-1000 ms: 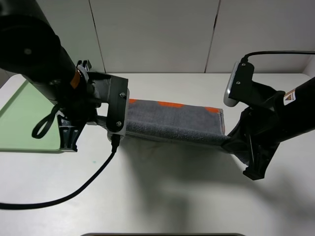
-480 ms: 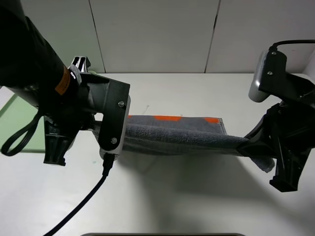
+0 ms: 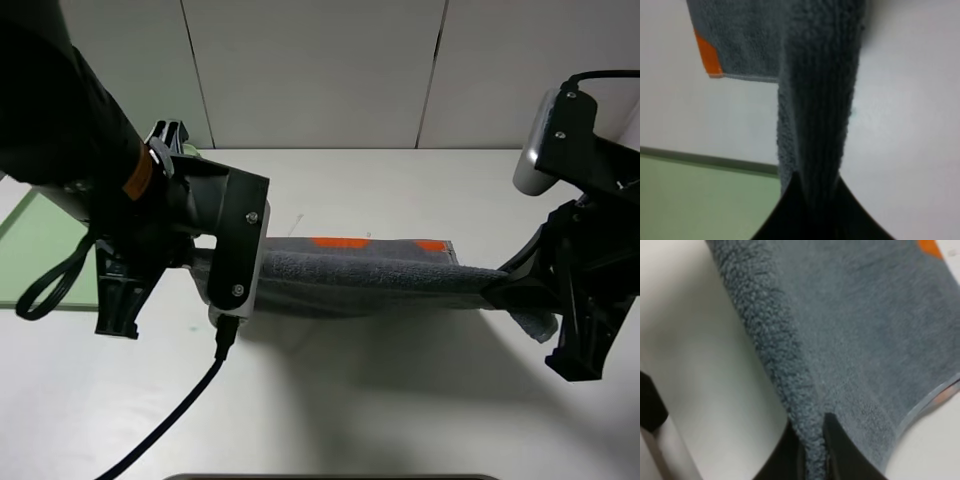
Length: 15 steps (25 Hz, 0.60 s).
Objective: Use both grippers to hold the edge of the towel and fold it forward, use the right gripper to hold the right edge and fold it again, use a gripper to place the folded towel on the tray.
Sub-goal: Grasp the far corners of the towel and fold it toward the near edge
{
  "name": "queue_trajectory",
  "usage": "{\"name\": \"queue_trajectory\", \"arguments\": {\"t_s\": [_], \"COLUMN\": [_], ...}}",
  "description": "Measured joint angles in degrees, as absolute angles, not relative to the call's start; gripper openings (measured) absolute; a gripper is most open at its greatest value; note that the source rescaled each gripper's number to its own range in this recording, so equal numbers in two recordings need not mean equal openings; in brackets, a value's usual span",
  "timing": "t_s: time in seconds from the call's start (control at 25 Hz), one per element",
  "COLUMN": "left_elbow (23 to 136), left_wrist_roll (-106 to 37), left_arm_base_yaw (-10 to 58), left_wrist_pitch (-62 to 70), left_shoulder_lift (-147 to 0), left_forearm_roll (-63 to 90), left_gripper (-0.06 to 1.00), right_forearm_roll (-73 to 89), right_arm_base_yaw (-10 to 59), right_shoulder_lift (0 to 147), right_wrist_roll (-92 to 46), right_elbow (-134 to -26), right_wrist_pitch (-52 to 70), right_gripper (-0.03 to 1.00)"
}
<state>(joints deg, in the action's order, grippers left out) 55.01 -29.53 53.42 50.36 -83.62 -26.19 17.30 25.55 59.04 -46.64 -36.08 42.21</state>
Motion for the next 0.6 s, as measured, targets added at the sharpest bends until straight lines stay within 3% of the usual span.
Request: {"name": "queue_trajectory", "arguments": {"t_s": [0.6], "left_elbow": [60.1], "left_wrist_roll": [-29.8], "left_arm_base_yaw": [42.9], "left_wrist_pitch": [44.7], "left_shoulder_lift": [-95.7], "left_forearm_roll": [-27.8], "left_gripper": [0.00], "right_forearm_roll": [14.6], "right_arm_base_yaw": [25.5], "right_shoulder_lift": [81.2], "right_wrist_roll": [-46.6], "right_elbow": [-47.9], "right_wrist_pitch": [39.0], "right_gripper": [0.00]}}
